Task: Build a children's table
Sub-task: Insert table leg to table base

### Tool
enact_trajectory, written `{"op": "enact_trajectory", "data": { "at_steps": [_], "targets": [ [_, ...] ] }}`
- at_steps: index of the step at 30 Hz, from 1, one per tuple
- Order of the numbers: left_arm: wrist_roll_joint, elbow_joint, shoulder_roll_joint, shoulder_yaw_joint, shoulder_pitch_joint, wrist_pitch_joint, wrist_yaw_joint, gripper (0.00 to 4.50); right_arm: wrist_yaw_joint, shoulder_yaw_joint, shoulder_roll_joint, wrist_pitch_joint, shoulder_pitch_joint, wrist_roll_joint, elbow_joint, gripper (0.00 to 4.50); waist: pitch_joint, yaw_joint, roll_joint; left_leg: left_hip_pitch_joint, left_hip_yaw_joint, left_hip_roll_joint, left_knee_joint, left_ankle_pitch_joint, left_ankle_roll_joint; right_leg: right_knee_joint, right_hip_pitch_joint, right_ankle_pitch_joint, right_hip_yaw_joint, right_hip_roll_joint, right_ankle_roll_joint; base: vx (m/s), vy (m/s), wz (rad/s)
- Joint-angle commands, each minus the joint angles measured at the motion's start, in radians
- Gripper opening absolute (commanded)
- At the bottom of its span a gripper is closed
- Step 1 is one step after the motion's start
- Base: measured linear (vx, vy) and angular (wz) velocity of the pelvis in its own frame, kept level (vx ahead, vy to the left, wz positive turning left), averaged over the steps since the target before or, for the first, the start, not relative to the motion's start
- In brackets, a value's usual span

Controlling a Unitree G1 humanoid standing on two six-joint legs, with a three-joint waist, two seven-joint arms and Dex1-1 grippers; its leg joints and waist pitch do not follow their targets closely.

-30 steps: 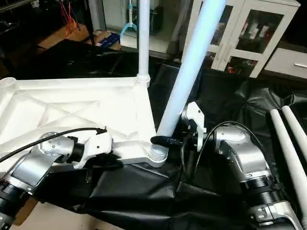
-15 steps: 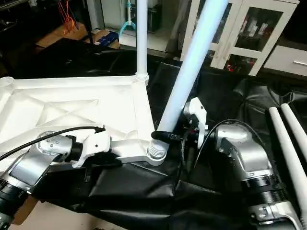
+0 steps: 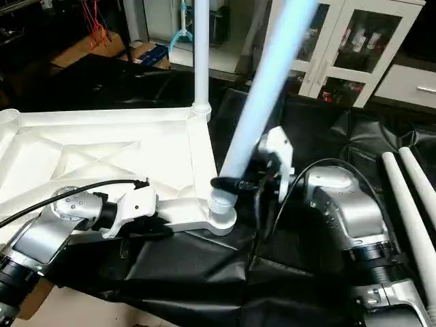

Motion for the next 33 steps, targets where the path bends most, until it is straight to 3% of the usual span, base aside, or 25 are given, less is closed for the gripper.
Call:
{"op": "enact_trajectory", "data": {
  "at_steps": [1,7,13,18,24,29,33],
  "targets": [
    [0.006,0.024,-0.003,-0.027,0.014,-0.005,0.007,0.00,-0.008,0.002,-0.004,-0.011,0.006,-0.012,-0.022,1.84,-0.038,-0.004,-0.009,0.037,-0.040,0.084,-0.071,-0.168,0.057,-0.047,0.011,-0.068,0.019,-0.033,-0.251,0.000,0.000,0.00],
    [0.006,0.023,0.000,-0.028,0.015,-0.003,0.006,0.00,-0.031,-0.014,0.007,0.030,0.008,0.002,-0.029,1.84,-0.039,-0.005,-0.009,0.036,-0.040,0.083,-0.070,-0.163,0.060,-0.045,0.012,-0.057,0.018,-0.031,-0.255,0.000,0.000,0.00],
    [0.007,0.023,0.001,-0.030,0.016,-0.004,0.004,0.00,-0.011,0.009,-0.016,0.032,0.022,-0.013,-0.033,1.84,-0.042,-0.005,-0.007,0.037,-0.040,0.082,-0.067,-0.145,0.065,-0.041,0.014,-0.024,0.017,-0.031,-0.261,0.000,0.000,0.00],
    [0.007,0.024,0.001,-0.032,0.016,-0.006,0.003,0.00,0.003,0.024,-0.032,0.018,0.025,-0.036,-0.033,1.84,-0.044,-0.006,-0.010,0.035,-0.040,0.083,-0.064,-0.145,0.071,-0.040,0.016,-0.028,0.017,-0.033,-0.265,0.000,0.000,0.00],
    [0.009,0.025,0.003,-0.033,0.018,-0.008,0.002,0.00,0.019,0.048,-0.048,-0.026,0.024,-0.075,-0.019,1.84,-0.043,-0.009,-0.008,0.036,-0.041,0.084,-0.066,-0.195,0.043,-0.042,0.013,-0.082,0.018,-0.033,-0.256,0.000,0.000,0.00],
    [0.009,0.026,0.004,-0.034,0.019,-0.010,0.002,0.00,0.014,0.063,-0.033,-0.047,0.021,-0.089,-0.021,1.84,-0.046,-0.009,-0.008,0.035,-0.041,0.083,-0.062,-0.167,0.056,-0.037,0.014,-0.041,0.017,-0.032,-0.263,0.000,0.000,0.00],
    [0.009,0.025,0.005,-0.034,0.021,-0.012,0.003,0.00,0.012,0.075,-0.023,-0.072,0.015,-0.106,-0.010,1.84,-0.046,-0.009,-0.008,0.035,-0.040,0.083,-0.061,-0.180,0.056,-0.038,0.013,-0.058,0.018,-0.033,-0.264,0.000,0.000,0.00]
  ]
}}
